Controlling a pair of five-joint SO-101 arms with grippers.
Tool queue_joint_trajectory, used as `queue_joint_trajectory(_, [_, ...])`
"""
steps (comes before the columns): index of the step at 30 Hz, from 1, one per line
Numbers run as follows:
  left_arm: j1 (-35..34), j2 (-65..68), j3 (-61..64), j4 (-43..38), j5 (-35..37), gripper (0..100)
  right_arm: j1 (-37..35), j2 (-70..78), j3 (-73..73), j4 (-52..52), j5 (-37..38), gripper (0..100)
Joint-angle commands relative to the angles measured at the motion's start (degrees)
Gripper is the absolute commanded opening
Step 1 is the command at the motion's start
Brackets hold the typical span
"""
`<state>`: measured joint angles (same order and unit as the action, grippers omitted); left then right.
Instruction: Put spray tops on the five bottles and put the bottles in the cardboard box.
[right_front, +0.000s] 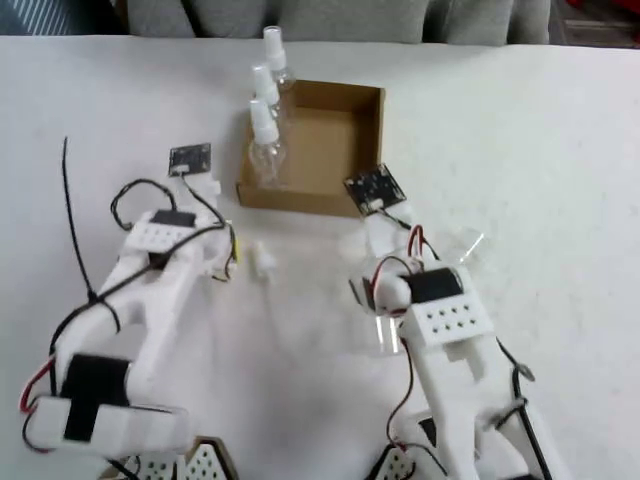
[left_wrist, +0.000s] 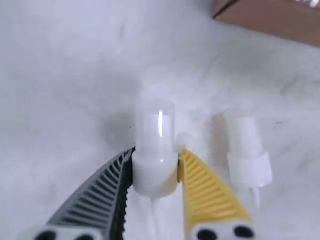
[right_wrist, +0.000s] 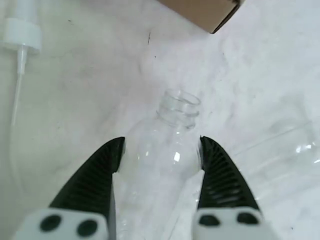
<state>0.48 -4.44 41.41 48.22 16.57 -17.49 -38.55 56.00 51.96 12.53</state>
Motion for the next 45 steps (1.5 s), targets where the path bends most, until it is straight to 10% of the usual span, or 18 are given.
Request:
queue_joint_trajectory(1, [0.2, -7.8, 5.1, -7.6, -3.8, 2, 0.4, -5.5, 1.8, -3.5, 0.4, 1.7])
queue_joint_trajectory(18, [-0.5, -11.6, 8.4, -10.5, -5.4, 2, 3.6, -6.5, 8.5, -58.8, 0.9, 2.1])
queue_joint_trajectory(45, [-6.2, -14.5, 7.9, -10.5, -5.4, 2, -24.1, -60.2, 41.1, -53.3, 0.4, 1.7])
